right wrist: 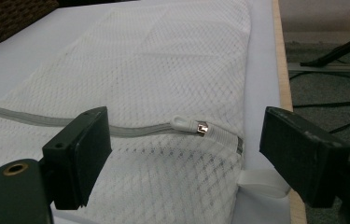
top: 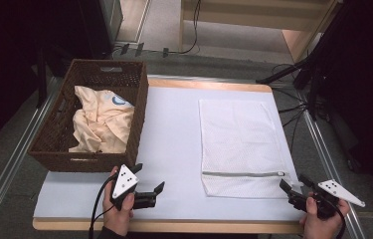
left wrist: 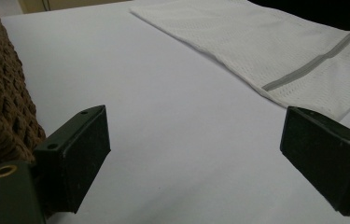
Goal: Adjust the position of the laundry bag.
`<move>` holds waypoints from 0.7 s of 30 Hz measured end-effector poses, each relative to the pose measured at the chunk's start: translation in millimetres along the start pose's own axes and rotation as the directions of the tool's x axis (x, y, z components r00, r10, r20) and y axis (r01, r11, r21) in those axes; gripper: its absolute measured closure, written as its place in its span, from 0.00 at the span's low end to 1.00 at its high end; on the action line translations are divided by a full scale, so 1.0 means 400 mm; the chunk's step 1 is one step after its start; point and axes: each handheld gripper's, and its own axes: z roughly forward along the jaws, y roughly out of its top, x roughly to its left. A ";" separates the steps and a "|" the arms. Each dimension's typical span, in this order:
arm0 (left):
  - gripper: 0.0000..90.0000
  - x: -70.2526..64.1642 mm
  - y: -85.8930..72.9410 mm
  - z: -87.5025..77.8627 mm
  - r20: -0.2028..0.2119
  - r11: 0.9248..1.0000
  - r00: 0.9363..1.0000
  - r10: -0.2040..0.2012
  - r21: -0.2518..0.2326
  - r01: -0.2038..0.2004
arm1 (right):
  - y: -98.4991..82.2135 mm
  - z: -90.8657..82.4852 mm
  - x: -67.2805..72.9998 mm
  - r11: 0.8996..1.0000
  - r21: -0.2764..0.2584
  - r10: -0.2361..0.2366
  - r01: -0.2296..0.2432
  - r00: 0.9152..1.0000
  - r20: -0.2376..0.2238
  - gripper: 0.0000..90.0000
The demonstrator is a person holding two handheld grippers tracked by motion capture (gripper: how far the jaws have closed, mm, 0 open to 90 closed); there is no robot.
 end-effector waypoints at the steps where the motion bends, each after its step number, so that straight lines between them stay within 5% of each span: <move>1: 0.10 0.000 0.000 0.000 0.000 1.000 1.000 0.000 0.000 0.000 | 0.000 0.000 0.000 1.000 0.000 0.000 0.000 1.000 0.000 0.19; 17: 0.10 -0.047 0.034 0.055 0.022 1.000 1.000 0.014 0.010 -0.015 | 0.025 0.021 -0.004 1.000 0.005 -0.005 0.006 1.000 -0.021 0.19; 21: 0.10 -0.070 0.054 0.088 0.062 1.000 0.998 0.004 0.020 -0.005 | 0.026 0.026 -0.003 1.000 0.019 -0.006 0.006 1.000 -0.026 0.19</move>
